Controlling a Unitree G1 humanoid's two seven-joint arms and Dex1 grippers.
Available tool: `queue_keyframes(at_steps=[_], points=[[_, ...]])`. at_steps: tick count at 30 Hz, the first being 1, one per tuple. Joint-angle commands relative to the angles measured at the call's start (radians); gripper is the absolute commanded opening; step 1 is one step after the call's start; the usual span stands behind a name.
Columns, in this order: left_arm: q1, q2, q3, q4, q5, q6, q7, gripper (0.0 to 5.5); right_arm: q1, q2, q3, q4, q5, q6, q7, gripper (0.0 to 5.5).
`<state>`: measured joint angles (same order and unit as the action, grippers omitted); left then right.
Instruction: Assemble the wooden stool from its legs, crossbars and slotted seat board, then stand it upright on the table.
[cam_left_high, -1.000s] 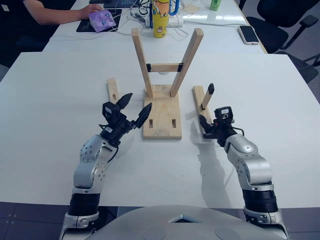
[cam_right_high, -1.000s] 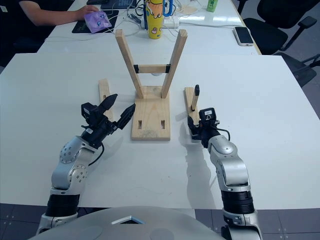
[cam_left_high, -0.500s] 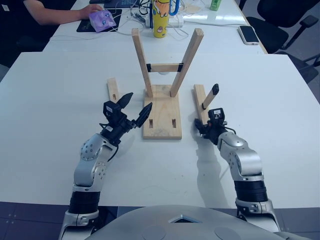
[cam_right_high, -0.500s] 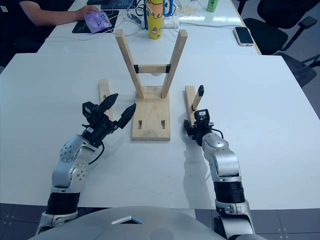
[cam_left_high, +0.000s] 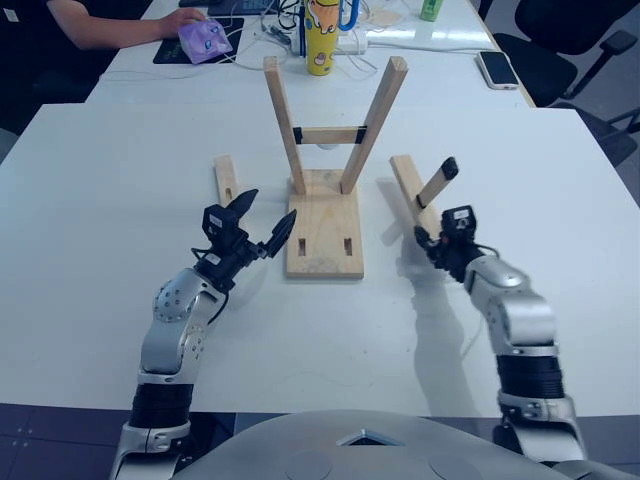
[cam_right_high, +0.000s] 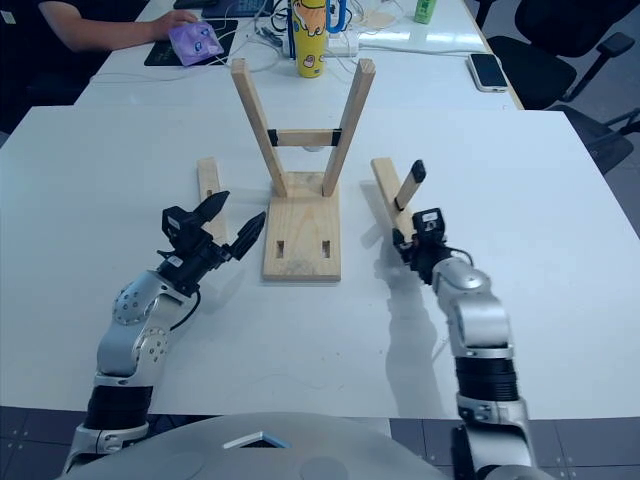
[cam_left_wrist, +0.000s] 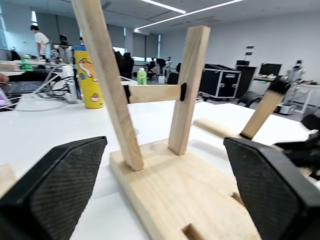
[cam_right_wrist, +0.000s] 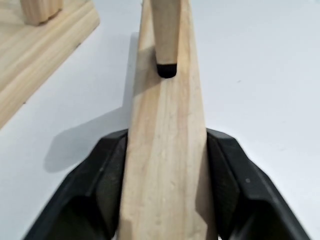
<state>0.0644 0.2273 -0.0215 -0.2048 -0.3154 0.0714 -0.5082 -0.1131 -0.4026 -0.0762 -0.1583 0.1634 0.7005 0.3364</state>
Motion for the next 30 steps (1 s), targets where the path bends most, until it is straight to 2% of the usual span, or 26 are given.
queue_keyframes(at_steps=[1,7,12,15,20,27,30], points=[[0.030,0.004,0.001,0.009,0.046,-0.022,0.031,4.33,-0.032,-0.227,0.028,0.016,0.122,-0.041,0.402,2.05],[0.006,0.038,0.044,0.012,-0.008,0.031,0.004,4.33,-0.035,-0.419,0.022,0.081,0.249,-0.050,0.794,2.05],[-0.026,0.055,0.114,-0.010,-0.251,0.188,-0.093,5.00,-0.007,-0.439,0.022,0.073,0.361,0.008,0.941,2.05],[-0.036,0.068,0.140,-0.028,-0.428,0.333,-0.145,5.38,-0.009,-0.417,0.028,0.054,0.415,0.050,0.953,2.05],[-0.065,0.093,0.175,-0.031,-0.680,0.551,-0.202,5.40,-0.052,-0.339,0.003,0.017,0.558,0.165,0.921,2.05],[-0.123,0.098,0.153,-0.042,-0.762,0.671,-0.196,5.40,-0.101,-0.292,-0.005,-0.008,0.682,0.267,0.881,2.05],[-0.119,0.090,0.150,-0.046,-0.756,0.673,-0.197,5.40,-0.083,-0.286,0.045,-0.018,0.670,0.264,0.887,2.05]])
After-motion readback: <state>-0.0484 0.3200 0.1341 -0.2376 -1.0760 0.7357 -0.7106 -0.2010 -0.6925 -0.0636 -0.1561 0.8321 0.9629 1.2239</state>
